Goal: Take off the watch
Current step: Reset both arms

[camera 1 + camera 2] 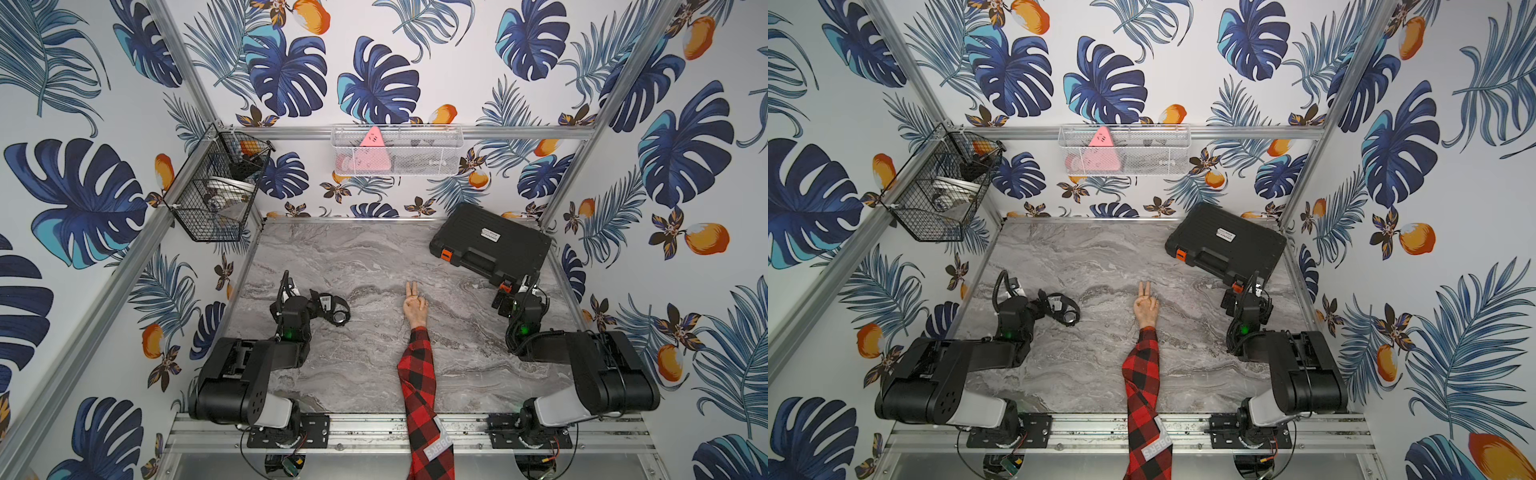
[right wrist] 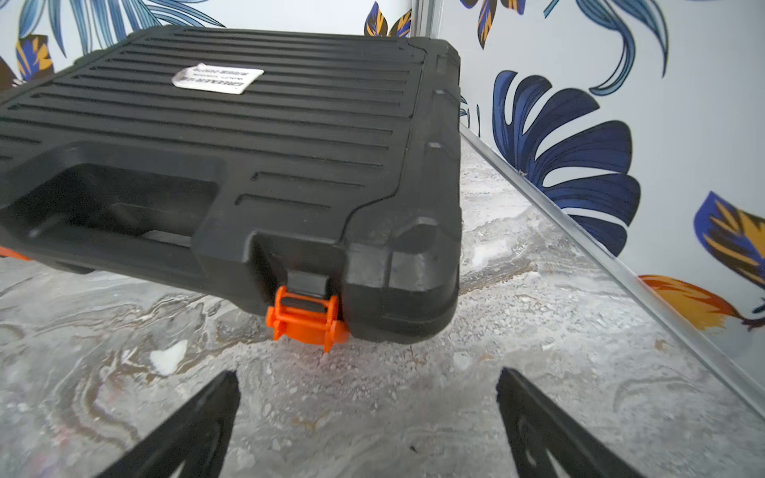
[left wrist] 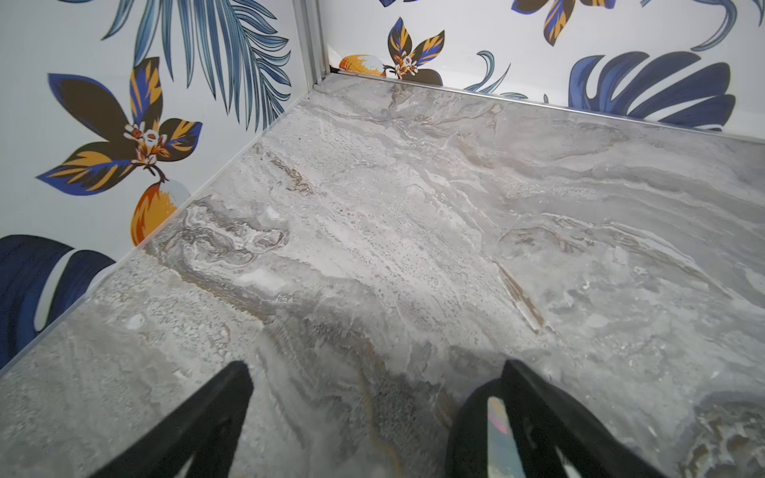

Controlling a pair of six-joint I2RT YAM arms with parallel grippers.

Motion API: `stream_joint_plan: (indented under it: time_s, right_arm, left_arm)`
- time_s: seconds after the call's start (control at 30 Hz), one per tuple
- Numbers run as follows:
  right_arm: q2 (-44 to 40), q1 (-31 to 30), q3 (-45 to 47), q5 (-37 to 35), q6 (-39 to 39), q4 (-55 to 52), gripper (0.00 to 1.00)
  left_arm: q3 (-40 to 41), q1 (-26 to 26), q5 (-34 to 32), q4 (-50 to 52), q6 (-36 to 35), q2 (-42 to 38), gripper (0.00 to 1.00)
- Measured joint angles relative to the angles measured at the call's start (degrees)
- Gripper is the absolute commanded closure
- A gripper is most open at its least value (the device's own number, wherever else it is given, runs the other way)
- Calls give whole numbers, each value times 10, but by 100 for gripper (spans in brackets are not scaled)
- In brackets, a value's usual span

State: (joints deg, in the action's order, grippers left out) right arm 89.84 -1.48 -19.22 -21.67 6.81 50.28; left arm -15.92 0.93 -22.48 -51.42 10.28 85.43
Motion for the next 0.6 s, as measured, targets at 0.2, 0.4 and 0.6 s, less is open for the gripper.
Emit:
stream_joint_plan:
  time_s: [0.2, 0.4, 0.6]
  right_arm:
    - [52, 10, -14, 56, -5, 50, 0]
    - [53, 16, -32, 66, -6, 42, 0]
    - [55, 15, -32, 63, -3, 42, 0]
  left_arm:
    - [-1, 8, 34, -68, -32, 40, 1]
    - [-9, 20, 57, -113, -58, 90, 1]
    - [-41, 46, 42, -92, -76, 94, 1]
